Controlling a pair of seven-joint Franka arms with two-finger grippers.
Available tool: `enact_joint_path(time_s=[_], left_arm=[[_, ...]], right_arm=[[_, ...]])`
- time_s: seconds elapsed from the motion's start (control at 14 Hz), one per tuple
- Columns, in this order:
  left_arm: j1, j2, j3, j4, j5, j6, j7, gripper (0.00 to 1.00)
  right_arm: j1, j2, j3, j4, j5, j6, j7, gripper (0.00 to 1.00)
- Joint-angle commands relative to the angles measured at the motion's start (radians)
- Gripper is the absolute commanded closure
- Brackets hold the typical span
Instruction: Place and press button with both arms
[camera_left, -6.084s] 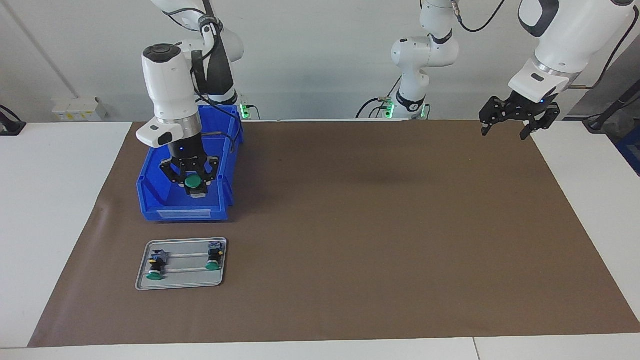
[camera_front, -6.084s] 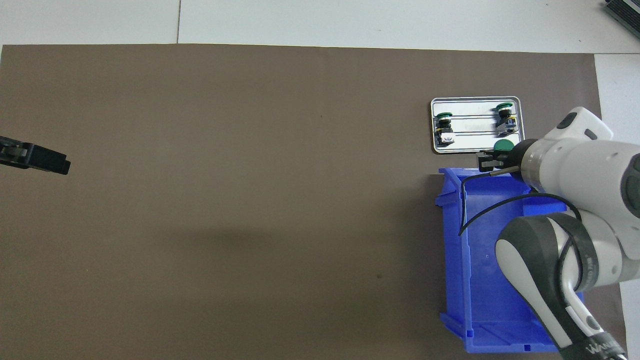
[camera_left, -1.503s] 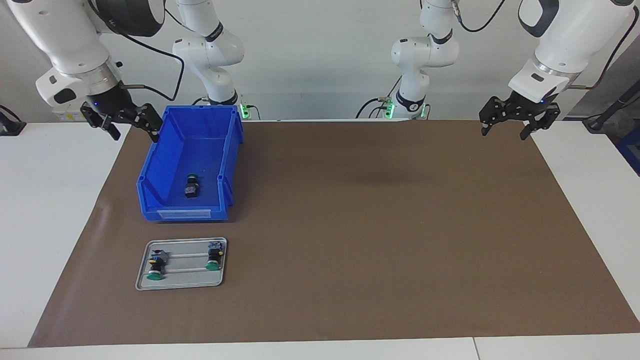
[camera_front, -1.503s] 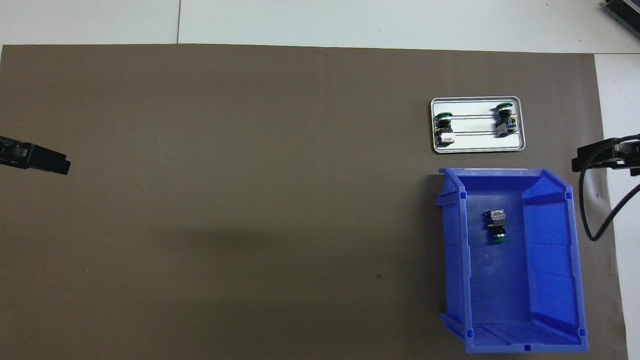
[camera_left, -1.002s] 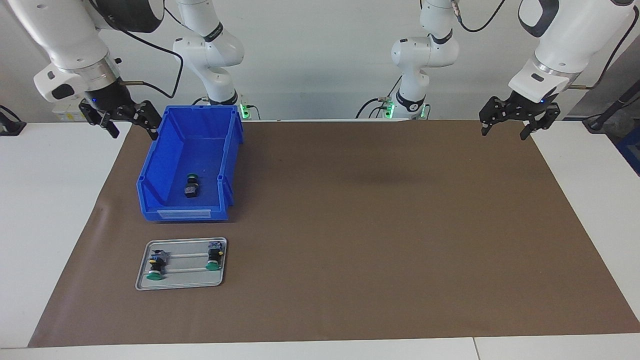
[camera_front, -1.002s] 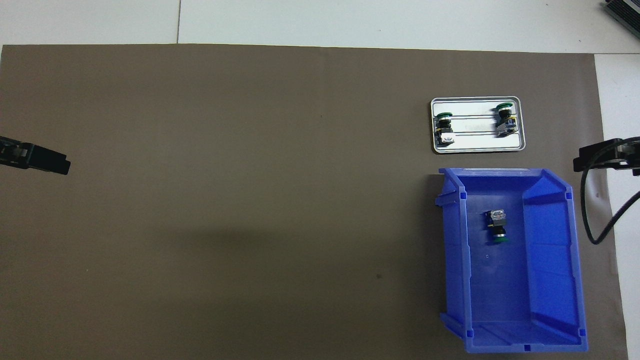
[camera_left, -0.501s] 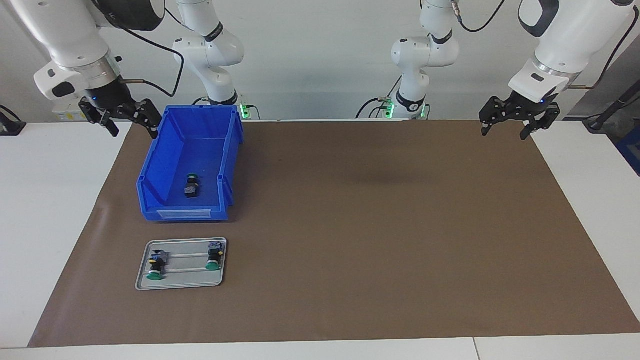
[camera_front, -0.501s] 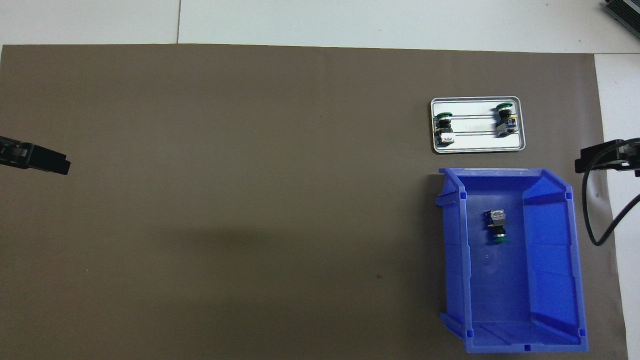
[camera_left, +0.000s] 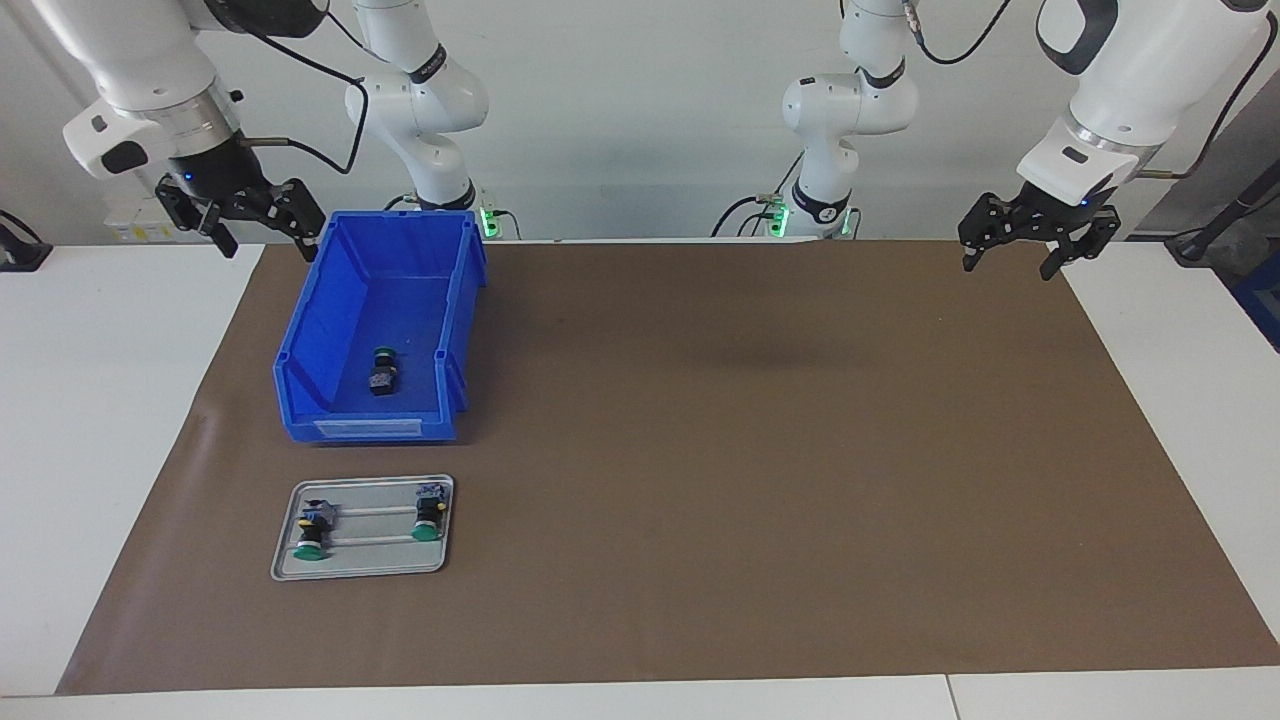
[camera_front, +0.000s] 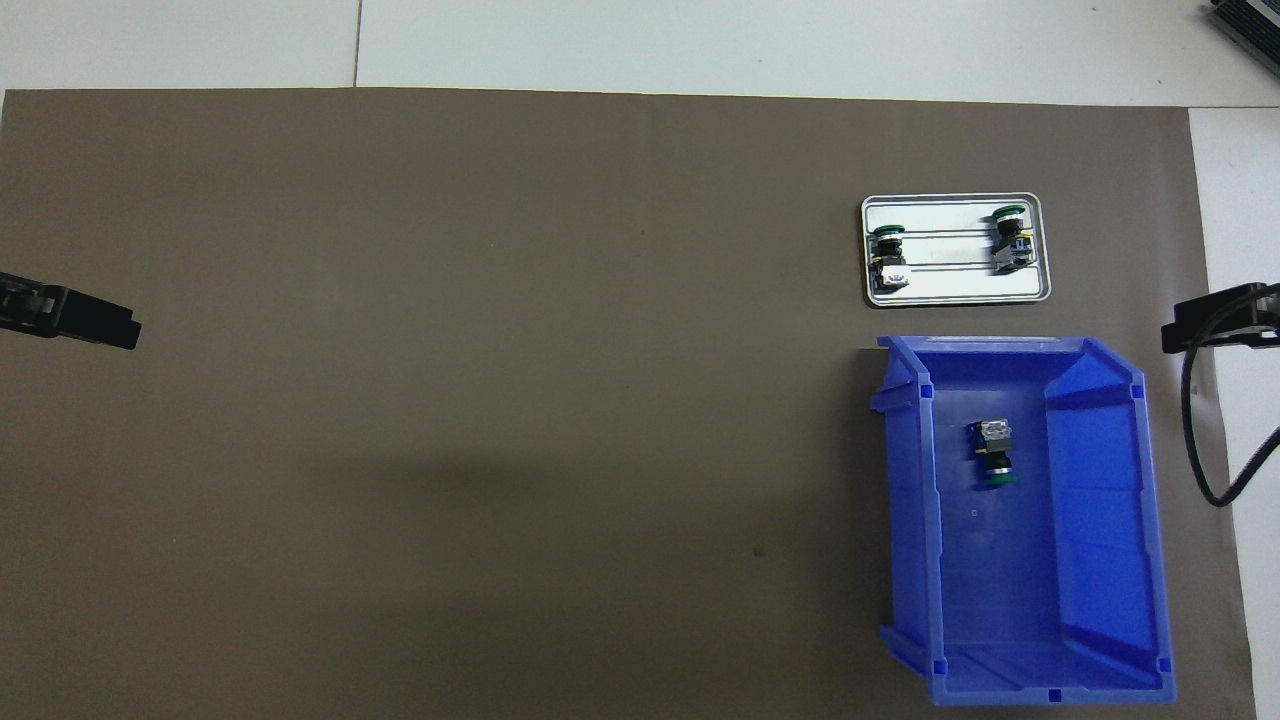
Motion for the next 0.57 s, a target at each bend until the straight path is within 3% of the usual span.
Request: enact_joint_path(time_s=[0.0,0.5], left_arm=[[0.004,-0.032,-0.002,-0.039,0.005,0.015,0.006,0.0],[0.004,-0.032,-0.002,-0.039,0.005,0.015,0.006,0.0]], right_arm=[[-0.006,-0.005,0.001,0.0,-0.005,-0.017,0.019,0.0],[0.002,-0.007,0.001,-0.002,-0.005,-0.009,0.024,0.0]])
